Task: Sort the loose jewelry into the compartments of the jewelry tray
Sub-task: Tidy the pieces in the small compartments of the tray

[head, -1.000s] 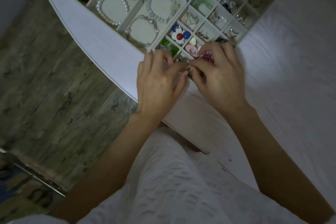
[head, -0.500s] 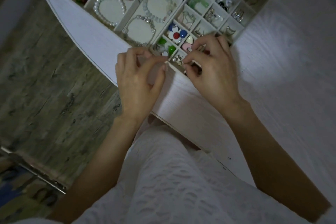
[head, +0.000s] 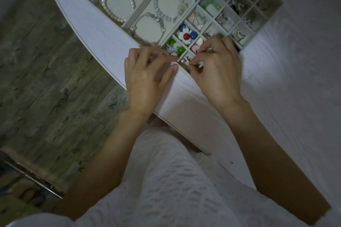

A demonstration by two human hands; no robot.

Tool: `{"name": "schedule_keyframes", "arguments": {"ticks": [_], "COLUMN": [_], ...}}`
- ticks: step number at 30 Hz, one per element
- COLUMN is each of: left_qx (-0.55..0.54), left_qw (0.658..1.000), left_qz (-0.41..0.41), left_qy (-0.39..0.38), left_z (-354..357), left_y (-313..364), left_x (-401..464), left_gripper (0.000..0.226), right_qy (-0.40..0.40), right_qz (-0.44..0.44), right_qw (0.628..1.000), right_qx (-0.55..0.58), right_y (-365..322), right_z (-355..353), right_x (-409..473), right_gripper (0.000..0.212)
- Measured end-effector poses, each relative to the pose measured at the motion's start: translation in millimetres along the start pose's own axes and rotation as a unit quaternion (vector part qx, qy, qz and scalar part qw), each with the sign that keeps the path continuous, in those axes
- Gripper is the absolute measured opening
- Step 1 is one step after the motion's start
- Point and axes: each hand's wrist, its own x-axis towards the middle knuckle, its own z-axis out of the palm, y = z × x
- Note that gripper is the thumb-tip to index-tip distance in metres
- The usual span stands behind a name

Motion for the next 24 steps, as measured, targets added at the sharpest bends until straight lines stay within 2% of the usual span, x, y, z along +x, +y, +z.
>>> {"name": "schedule_keyframes", "arguments": {"ticks": [2, 6, 12, 14, 19, 24], "left_qx": [-0.007, -0.018, -0.026, -0.029, -0.029, -0.031], "left_qw": [1.0, 1.0, 1.0, 1.0, 0.999, 0.999], "left_qz": [0.001, 0.002, 0.004, 0.005, 0.007, 0.012], "left_qy": [0.0, 0.003, 0.003, 0.005, 0.012, 0.009], "left_z": [1, 2, 2, 2, 3, 2], "left_y": [-1, -4, -5, -6, -7, -7], "left_x": [1, 1, 2, 3, 3, 5], "left_gripper": [0.019, 0.018, 0.017, 0.017, 0.016, 0.016], "right_qy": [-0.02, -0.044, -0.109, -0.096, 0.002, 0.054], "right_qz": [0.007, -0.041, -0.042, -0.048, -0.083, -0.108], "right_qw": [0.999, 0.993, 0.993, 0.994, 0.993, 0.988], "right_qx": [-0.048, -0.097, 0.02, 0.001, -0.084, -0.094], "right_y": [-5, -7, 1, 3, 1, 3], "right_z": [2, 4, -9, -8, 3, 12], "right_x": [3, 2, 4, 8, 9, 8], "right_gripper": [0.011, 0.01, 0.007, 0.007, 0.007, 0.01]}}
